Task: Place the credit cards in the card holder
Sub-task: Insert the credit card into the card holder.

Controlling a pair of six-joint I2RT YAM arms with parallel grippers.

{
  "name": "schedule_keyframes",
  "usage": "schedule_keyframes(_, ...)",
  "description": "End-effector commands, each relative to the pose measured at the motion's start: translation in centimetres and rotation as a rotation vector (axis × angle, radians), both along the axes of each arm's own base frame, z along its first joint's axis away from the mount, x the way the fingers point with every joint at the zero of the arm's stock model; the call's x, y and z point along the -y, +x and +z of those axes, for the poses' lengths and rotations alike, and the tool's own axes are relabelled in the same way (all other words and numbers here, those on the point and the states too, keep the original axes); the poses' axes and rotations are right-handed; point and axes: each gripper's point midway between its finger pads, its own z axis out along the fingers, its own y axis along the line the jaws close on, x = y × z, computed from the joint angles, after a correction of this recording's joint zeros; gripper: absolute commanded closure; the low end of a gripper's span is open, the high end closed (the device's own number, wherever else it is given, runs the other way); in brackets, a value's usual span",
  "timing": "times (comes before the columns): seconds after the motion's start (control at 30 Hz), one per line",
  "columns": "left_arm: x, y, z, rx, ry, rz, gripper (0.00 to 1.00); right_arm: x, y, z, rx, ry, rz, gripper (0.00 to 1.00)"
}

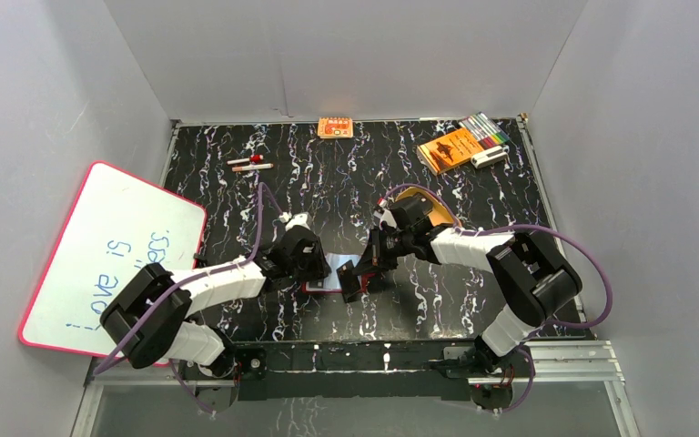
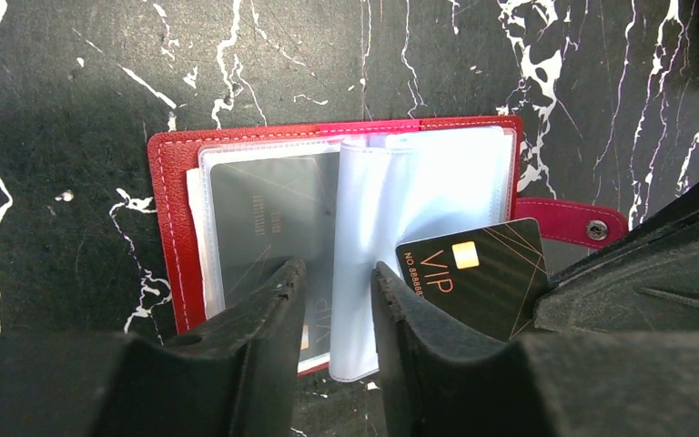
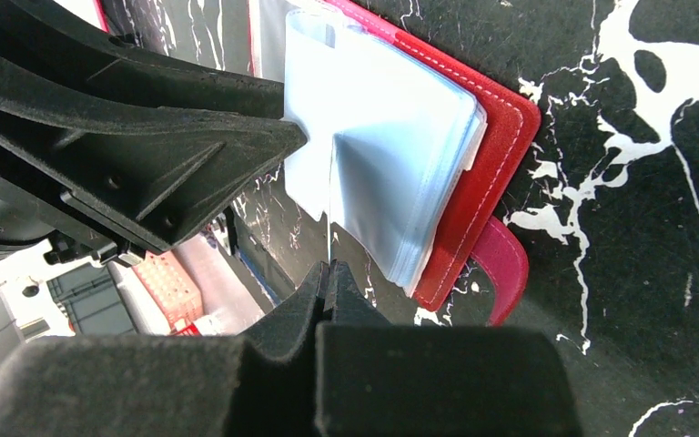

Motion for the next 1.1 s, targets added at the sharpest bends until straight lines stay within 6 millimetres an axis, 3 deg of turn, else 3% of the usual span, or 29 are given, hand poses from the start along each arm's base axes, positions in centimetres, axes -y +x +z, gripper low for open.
schedule_keyframes(0.0,-1.3,0.0,-1.1,-0.02,0.073,0.019,0.72,-0.9,0.7,2.6,0.079,0.055,0.02,1.0)
schedule_keyframes(0.2,-1.8,-0.1,-1.8,-0.032,0.104,0.03,0.77,0.2,0.7,3.5,0.124,0.021,-0.004,1.0)
schedule_keyframes(0.37,-2.0,-0.1,-1.9,-0.033,0.105,0.039,0.78,0.8,0.7,2.6,0.114,-0.012,-0.019,1.0)
schedule_keyframes(0.63,-1.9,-0.1,-1.6,-0.03,0.097,0.04,0.78,0.0,1.3,1.4,0.062,-0.02,-0.01,1.0)
schedule_keyframes(0.9,-1.8,-0.2,-1.3,-0.026,0.086,0.037,0.77,-1.2,1.5,1.6,0.051,0.02,0.01,1.0)
schedule_keyframes(1.07,-1.6,-0.1,-0.6,-0.014,0.07,0.035,0.71,-1.9,1.3,1.7,0.042,0.039,0.036,1.0)
